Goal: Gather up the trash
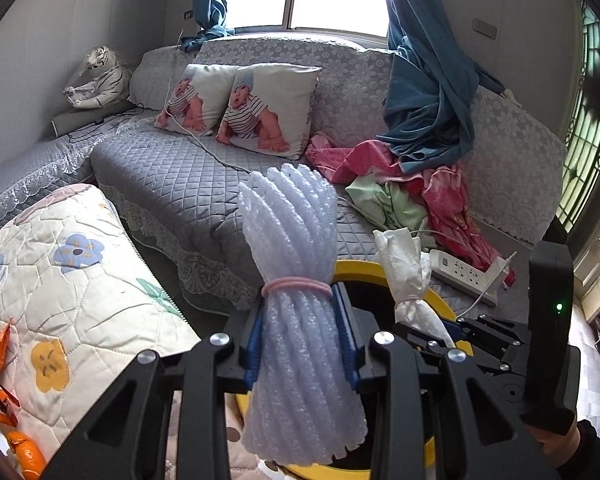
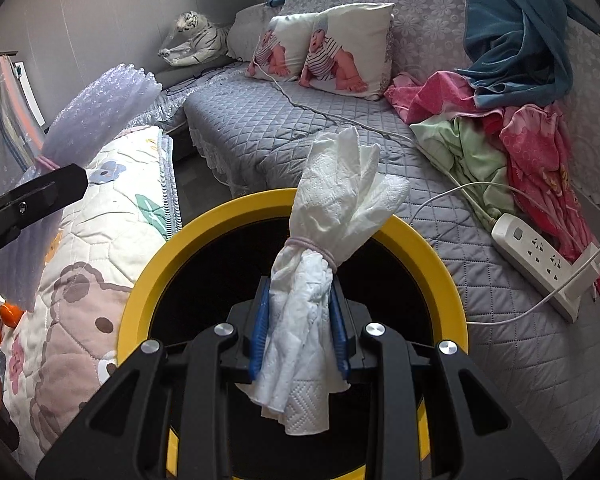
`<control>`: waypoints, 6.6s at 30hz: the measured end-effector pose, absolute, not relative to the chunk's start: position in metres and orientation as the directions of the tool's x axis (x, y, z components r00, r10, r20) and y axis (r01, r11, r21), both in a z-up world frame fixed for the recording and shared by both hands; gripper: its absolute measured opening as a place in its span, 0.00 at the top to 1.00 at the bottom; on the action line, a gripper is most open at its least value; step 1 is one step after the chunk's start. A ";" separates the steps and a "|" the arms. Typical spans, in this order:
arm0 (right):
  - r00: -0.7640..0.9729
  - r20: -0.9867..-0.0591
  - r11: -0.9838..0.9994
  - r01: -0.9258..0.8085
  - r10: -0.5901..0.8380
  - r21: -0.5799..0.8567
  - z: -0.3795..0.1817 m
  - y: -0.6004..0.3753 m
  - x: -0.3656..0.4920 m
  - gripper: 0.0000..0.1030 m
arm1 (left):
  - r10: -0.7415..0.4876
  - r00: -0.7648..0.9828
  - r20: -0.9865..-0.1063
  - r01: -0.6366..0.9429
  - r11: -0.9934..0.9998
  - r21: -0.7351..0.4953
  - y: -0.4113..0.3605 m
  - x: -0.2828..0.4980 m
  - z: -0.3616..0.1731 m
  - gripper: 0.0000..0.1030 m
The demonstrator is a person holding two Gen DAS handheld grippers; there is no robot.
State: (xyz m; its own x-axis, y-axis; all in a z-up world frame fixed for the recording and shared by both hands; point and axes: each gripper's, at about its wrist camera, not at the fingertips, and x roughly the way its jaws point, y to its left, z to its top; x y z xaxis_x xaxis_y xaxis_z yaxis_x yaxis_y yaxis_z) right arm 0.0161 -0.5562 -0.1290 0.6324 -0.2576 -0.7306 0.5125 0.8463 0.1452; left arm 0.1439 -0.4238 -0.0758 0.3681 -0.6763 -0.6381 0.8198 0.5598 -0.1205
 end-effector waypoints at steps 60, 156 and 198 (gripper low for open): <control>0.740 -0.657 0.940 0.309 -0.144 0.142 -0.070 -0.428 0.061 0.57 | -0.529 0.606 -0.595 0.484 0.838 -0.253 -0.200 0.221 -0.036 0.46; 0.657 -0.723 0.977 -0.164 0.213 0.139 -0.091 -0.227 0.173 0.77 | -0.254 0.707 -0.660 0.069 0.954 -0.293 0.011 0.328 -0.061 0.91; 0.737 -0.676 0.972 0.155 0.004 0.175 -0.076 -0.402 0.110 0.76 | -0.533 0.608 -0.588 0.506 0.831 -0.230 -0.212 0.233 -0.019 0.91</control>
